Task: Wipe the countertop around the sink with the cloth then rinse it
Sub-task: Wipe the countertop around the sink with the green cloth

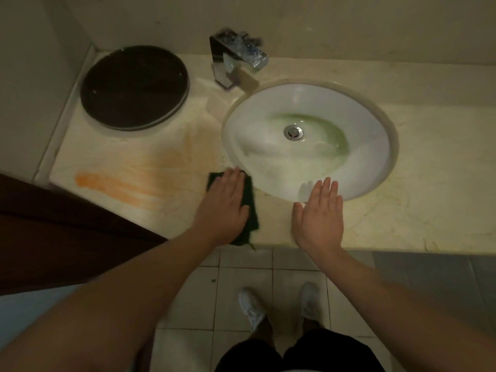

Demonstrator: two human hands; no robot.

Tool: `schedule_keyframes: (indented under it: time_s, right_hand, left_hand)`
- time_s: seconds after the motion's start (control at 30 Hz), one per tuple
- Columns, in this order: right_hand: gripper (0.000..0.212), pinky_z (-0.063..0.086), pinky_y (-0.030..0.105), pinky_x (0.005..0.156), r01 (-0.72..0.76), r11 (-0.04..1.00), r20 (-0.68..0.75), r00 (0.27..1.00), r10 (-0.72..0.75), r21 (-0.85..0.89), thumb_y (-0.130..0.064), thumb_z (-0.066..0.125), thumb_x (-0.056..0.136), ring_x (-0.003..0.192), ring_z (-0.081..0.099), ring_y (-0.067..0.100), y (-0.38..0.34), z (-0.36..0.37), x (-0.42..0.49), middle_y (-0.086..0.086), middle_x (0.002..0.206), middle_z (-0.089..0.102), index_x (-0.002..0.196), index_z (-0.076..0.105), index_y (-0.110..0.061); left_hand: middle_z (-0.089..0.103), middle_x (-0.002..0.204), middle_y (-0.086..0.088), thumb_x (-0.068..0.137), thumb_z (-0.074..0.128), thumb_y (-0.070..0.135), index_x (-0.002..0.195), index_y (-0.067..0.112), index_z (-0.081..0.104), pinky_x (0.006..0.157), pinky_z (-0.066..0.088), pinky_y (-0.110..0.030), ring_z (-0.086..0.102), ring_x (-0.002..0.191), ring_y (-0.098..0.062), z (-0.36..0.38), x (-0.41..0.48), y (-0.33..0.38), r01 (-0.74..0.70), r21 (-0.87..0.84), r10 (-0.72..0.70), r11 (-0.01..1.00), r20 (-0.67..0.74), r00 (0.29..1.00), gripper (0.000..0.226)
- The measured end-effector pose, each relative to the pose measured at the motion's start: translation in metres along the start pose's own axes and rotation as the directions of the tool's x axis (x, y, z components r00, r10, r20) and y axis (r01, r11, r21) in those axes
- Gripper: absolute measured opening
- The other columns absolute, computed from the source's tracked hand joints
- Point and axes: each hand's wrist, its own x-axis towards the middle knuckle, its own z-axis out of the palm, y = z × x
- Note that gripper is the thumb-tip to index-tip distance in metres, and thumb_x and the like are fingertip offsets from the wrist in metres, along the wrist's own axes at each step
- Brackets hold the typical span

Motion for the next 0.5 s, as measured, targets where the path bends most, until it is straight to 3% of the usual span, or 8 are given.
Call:
schedule_keyframes:
  time_s: [0.2,0.3,0.5]
  right_hand:
    - [0.073,0.003,0.042,0.121,0.005,1.000,0.041,0.999,-0.005,-0.003,-0.044,0.018,0.093,0.150,0.002,0.027,0.000,-0.003,0.002,0.014,0.161,0.013,0.153,0.015,-0.003]
    - [0.074,0.003,0.042,0.121,0.004,1.000,0.041,0.999,-0.004,0.008,-0.044,0.017,0.092,0.150,0.002,0.028,0.002,-0.004,0.001,0.015,0.161,0.012,0.152,0.014,-0.001]
    - [0.074,0.009,0.046,0.121,0.066,0.997,0.019,0.998,-0.067,0.045,-0.041,0.018,0.092,0.149,0.006,0.033,-0.003,-0.007,-0.003,0.021,0.160,0.013,0.151,0.015,0.004]
  left_hand:
    - [-0.001,0.162,-0.017,0.097,0.024,0.041,0.153,0.002,0.001,0.119,-0.003,-0.038,-0.003,0.150,-0.027,-0.012,-0.003,-0.055,0.180,0.041,-0.178,0.983,-0.045,0.983,0.072]
    - [0.001,0.162,-0.021,0.093,0.025,0.047,0.153,-0.001,0.003,0.121,-0.001,-0.041,0.000,0.149,-0.032,-0.015,0.002,-0.027,0.228,-0.005,-0.228,0.974,-0.037,0.973,0.079]
    - [0.005,0.161,-0.021,0.091,0.035,0.046,0.152,-0.001,0.006,0.120,-0.004,-0.043,0.006,0.149,-0.034,0.008,-0.014,0.060,0.181,-0.138,-0.190,0.974,-0.049,0.981,0.082]
